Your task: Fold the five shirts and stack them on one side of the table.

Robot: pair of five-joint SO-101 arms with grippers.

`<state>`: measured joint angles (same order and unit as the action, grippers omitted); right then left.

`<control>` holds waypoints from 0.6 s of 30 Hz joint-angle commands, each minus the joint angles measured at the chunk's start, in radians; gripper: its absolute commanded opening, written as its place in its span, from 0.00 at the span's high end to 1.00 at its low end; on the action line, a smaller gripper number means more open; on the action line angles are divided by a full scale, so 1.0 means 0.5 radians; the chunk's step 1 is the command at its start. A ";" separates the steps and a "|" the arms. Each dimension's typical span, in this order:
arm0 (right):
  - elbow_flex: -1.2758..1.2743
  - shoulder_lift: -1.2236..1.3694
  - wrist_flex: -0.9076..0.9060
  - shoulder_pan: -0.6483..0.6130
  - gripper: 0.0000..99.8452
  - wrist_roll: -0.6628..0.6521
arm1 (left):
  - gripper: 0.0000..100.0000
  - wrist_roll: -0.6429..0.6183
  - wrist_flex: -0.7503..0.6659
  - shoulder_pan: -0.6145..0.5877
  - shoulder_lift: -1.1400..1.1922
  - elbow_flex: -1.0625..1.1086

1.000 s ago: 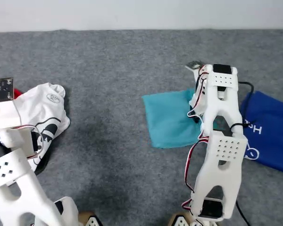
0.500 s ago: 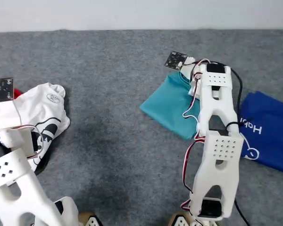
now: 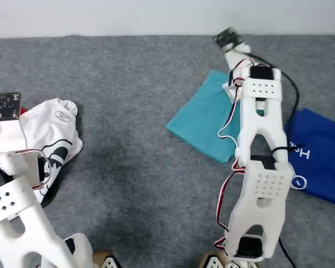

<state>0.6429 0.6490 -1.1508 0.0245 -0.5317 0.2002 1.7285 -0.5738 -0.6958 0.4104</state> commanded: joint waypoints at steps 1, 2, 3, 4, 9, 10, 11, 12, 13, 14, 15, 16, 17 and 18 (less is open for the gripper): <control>0.040 -0.278 -0.183 -0.017 0.75 0.322 | 1.00 0.031 0.049 0.006 -0.040 -0.017; 0.040 -0.302 -0.253 -0.026 0.75 0.396 | 1.00 0.031 0.049 0.006 -0.040 -0.014; 0.040 -0.321 -0.318 -0.038 0.75 0.466 | 1.00 0.031 0.049 0.006 -0.040 -0.011; 0.040 -0.330 -0.388 -0.051 0.75 0.522 | 1.00 0.031 0.049 0.006 -0.040 -0.008; 0.040 -0.345 -0.594 -0.118 0.75 0.758 | 1.00 0.031 0.046 0.006 -0.040 -0.008; 0.040 -0.342 -0.588 -0.121 0.75 0.773 | 1.00 0.031 0.046 0.006 -0.040 -0.008; 0.040 -0.342 -0.566 -0.118 0.75 0.776 | 1.00 0.031 0.046 0.006 -0.040 -0.008; 0.040 -0.339 -0.508 -0.112 0.75 0.776 | 1.00 0.034 0.046 0.006 -0.040 -0.008; 0.040 -0.339 -0.446 -0.106 0.75 0.776 | 1.00 0.034 0.046 0.006 -0.040 -0.008; 0.040 -0.336 -0.370 -0.103 0.75 0.776 | 1.00 0.034 0.046 0.006 -0.040 -0.008; 0.031 -0.333 -0.284 -0.084 0.75 0.776 | 1.00 0.034 0.046 0.006 -0.040 -0.008; 0.031 -0.321 -0.204 -0.072 0.75 0.776 | 1.00 0.034 0.046 0.006 -0.040 -0.008; 0.037 -0.302 -0.133 -0.063 0.74 0.776 | 1.00 0.034 0.046 0.006 -0.040 -0.008; 0.040 -0.284 -0.069 -0.060 0.74 0.776 | 1.00 0.031 0.046 0.006 -0.040 -0.008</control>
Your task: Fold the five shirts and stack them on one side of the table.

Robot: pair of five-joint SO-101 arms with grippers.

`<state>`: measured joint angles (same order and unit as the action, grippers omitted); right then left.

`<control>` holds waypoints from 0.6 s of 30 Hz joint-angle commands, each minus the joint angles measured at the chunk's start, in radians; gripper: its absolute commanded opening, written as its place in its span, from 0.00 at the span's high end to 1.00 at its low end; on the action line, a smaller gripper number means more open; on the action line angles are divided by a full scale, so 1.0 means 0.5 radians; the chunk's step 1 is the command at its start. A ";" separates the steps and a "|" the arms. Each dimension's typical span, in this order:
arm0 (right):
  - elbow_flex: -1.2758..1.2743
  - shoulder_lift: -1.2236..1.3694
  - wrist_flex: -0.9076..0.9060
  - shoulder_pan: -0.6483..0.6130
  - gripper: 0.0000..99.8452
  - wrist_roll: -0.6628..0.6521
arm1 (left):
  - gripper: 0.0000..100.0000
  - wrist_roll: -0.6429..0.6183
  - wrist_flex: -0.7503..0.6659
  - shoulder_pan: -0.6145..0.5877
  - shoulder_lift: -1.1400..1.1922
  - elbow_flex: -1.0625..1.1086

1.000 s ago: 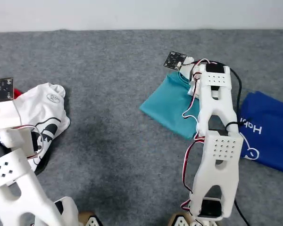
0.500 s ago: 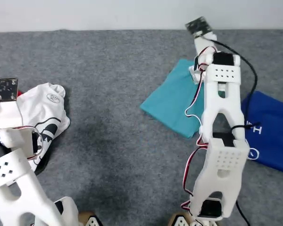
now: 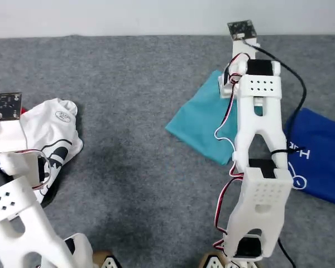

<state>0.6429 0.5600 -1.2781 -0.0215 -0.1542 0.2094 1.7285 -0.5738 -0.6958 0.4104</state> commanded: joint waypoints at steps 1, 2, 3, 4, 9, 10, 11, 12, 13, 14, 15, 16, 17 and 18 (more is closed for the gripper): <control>0.040 -0.087 0.247 0.038 0.74 0.021 | 1.00 0.012 0.046 0.006 -0.040 -0.008; 0.040 -0.069 0.296 0.038 0.74 0.021 | 1.00 0.012 0.046 0.006 -0.040 -0.008; 0.040 -0.054 0.339 0.038 0.74 0.021 | 1.00 0.012 0.046 0.006 -0.040 -0.008; 0.040 -0.038 0.373 0.041 0.75 0.021 | 1.00 0.012 0.046 0.006 -0.040 -0.008; 0.040 0.044 0.440 0.100 0.75 0.021 | 1.00 0.015 0.046 0.006 -0.040 -0.008; 0.040 0.057 0.437 0.121 0.75 0.021 | 1.00 0.015 0.046 0.006 -0.040 -0.008; 0.040 0.063 0.425 0.140 0.75 0.021 | 1.00 0.015 0.046 0.006 -0.040 -0.008; 0.040 0.069 0.410 0.149 0.75 0.021 | 1.00 0.015 0.046 0.003 -0.040 -0.008; 0.040 0.066 0.367 0.158 0.75 0.021 | 1.00 0.015 0.049 0.003 -0.040 -0.008; 0.040 0.057 0.315 0.158 0.75 0.006 | 1.00 0.018 0.049 0.006 -0.040 -0.008; 0.040 0.051 0.262 0.152 0.75 -0.037 | 1.00 0.018 0.049 0.006 -0.040 -0.008; 0.040 0.048 0.204 0.146 0.75 -0.107 | 1.00 0.018 0.049 0.009 -0.040 -0.008; 0.040 0.038 0.140 0.143 0.75 -0.184 | 1.00 0.015 0.049 0.009 -0.040 -0.008; 0.040 0.020 0.081 0.143 0.75 -0.242 | 1.00 0.015 0.049 0.009 -0.040 -0.005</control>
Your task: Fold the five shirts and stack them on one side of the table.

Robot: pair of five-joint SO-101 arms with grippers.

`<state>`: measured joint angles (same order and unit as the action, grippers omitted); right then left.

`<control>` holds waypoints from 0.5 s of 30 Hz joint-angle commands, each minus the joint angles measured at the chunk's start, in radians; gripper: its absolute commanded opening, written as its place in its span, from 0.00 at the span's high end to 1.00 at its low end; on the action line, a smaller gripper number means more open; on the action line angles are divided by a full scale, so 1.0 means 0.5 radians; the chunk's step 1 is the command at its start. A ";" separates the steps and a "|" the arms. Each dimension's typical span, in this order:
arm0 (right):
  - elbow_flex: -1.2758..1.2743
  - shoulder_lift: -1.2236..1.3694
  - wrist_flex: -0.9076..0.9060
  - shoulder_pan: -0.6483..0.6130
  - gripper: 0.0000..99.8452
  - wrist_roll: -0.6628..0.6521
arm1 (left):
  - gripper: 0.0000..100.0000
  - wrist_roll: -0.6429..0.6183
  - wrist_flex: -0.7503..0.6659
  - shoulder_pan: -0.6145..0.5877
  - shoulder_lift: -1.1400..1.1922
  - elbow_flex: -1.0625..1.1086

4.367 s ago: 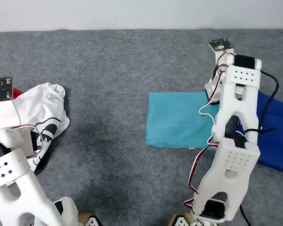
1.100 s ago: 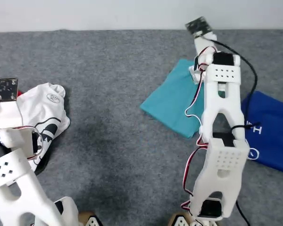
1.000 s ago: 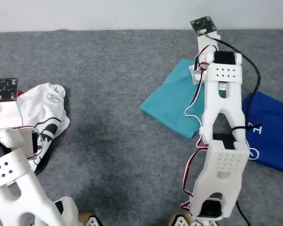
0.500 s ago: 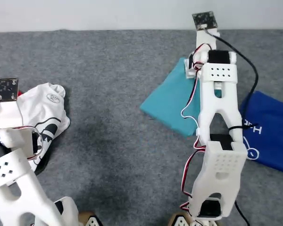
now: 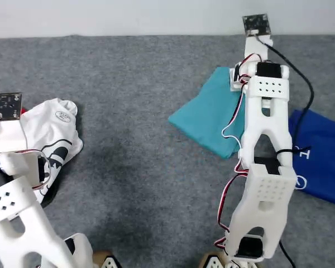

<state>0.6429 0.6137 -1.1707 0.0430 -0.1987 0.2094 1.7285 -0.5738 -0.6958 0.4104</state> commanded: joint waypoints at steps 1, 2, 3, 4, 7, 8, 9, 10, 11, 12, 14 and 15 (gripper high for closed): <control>0.040 -0.103 -0.173 0.014 0.74 -0.190 | 1.00 0.015 0.049 0.009 -0.040 -0.002; 0.040 -0.118 -0.210 0.014 0.74 -0.190 | 1.00 0.018 0.049 0.009 -0.040 0.011; 0.040 -0.133 -0.235 0.014 0.74 -0.193 | 1.00 0.021 0.049 0.009 -0.040 0.029; 0.040 -0.149 -0.250 0.014 0.74 -0.196 | 1.00 0.025 0.049 0.009 -0.040 0.048; 0.040 -0.170 -0.284 -0.002 0.67 -0.187 | 1.00 0.028 0.049 0.009 -0.040 0.078; 0.040 -0.170 -0.299 -0.011 0.63 -0.184 | 1.00 0.028 0.049 0.009 -0.040 0.078; 0.040 -0.170 -0.318 -0.020 0.60 -0.181 | 1.00 0.028 0.049 0.009 -0.040 0.078; 0.040 -0.170 -0.327 -0.029 0.57 -0.166 | 1.00 0.028 0.049 0.012 -0.040 0.078; 0.040 -0.170 -0.324 -0.038 0.54 -0.123 | 1.00 0.028 0.049 0.012 -0.040 0.081; 0.040 -0.183 -0.305 -0.041 0.52 -0.083 | 1.00 0.028 0.049 0.012 -0.040 0.081; 0.071 -0.195 -0.281 -0.057 0.50 -0.058 | 1.00 0.028 0.049 0.012 -0.037 0.081; 0.117 -0.204 -0.281 -0.069 0.50 -0.058 | 1.00 0.028 0.049 0.012 -0.034 0.081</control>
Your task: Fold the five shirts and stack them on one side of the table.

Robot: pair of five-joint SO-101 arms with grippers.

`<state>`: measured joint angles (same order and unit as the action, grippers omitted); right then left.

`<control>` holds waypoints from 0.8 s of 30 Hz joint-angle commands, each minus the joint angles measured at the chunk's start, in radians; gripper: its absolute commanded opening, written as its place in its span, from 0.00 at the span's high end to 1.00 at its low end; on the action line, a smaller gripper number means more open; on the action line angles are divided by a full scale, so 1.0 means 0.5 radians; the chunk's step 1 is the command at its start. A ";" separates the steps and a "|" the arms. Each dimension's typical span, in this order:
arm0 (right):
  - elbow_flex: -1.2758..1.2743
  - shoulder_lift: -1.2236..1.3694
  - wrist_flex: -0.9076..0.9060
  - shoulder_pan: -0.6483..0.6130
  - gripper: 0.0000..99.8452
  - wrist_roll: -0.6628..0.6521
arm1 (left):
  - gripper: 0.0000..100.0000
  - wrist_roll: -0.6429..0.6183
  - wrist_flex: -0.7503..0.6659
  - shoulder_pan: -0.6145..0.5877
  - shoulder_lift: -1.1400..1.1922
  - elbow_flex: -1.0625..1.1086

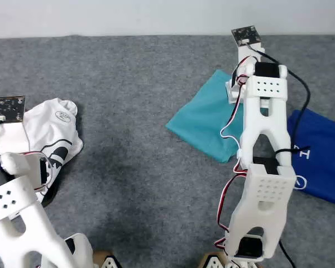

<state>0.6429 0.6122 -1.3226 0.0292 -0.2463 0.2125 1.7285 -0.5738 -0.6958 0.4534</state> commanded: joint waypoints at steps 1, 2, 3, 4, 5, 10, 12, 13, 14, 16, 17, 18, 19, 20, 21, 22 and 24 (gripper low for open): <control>0.150 -0.216 0.023 -0.044 0.51 0.037 | 1.00 0.021 0.049 0.012 -0.031 -0.005; 0.181 -0.232 0.023 -0.048 0.51 0.037 | 1.00 0.021 0.049 0.012 -0.031 -0.005; 0.212 -0.241 0.023 -0.060 0.51 0.037 | 1.00 0.021 0.049 0.012 -0.031 -0.005; 0.242 -0.256 0.026 -0.075 0.52 0.037 | 1.00 0.021 0.049 0.012 -0.031 -0.005; 0.261 -0.272 0.026 -0.087 0.52 0.037 | 1.00 0.021 0.049 0.012 -0.031 -0.005; 0.279 -0.370 0.041 -0.137 0.55 0.037 | 1.00 0.021 0.049 0.012 -0.028 -0.005; 0.279 -0.385 0.029 -0.143 0.55 0.037 | 1.00 0.021 0.049 0.012 -0.028 -0.005; 0.276 -0.382 0.026 -0.143 0.55 0.037 | 1.00 0.021 0.049 0.012 -0.028 -0.005; 0.273 -0.364 0.026 -0.146 0.55 0.037 | 1.00 0.021 0.049 0.012 -0.028 -0.005; 0.270 -0.290 0.023 -0.133 0.55 0.034 | 1.00 0.025 0.049 0.012 -0.028 -0.005; 0.270 -0.256 0.011 -0.115 0.55 0.034 | 1.00 0.037 0.049 0.012 -0.028 -0.005; 0.273 -0.229 -0.014 -0.106 0.55 0.034 | 1.00 0.064 0.049 0.012 -0.028 -0.005; 0.279 -0.210 -0.035 -0.100 0.55 0.034 | 1.00 0.086 0.046 0.012 -0.028 -0.005; 0.279 -0.210 -0.057 -0.097 0.55 0.034 | 1.00 0.098 0.046 0.012 -0.028 -0.005; 0.279 -0.210 -0.081 -0.097 0.55 0.034 | 1.00 0.098 0.046 0.012 -0.028 -0.002; 0.282 -0.213 -0.094 -0.097 0.55 0.034 | 1.00 0.095 0.046 0.012 -0.028 -0.002; 0.282 -0.250 -0.094 -0.103 0.55 0.043 | 1.00 0.095 0.037 0.012 -0.031 0.032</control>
<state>0.7273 0.5217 -1.3594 -0.0322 -0.2401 0.2493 1.7285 -0.5738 -0.6958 0.4580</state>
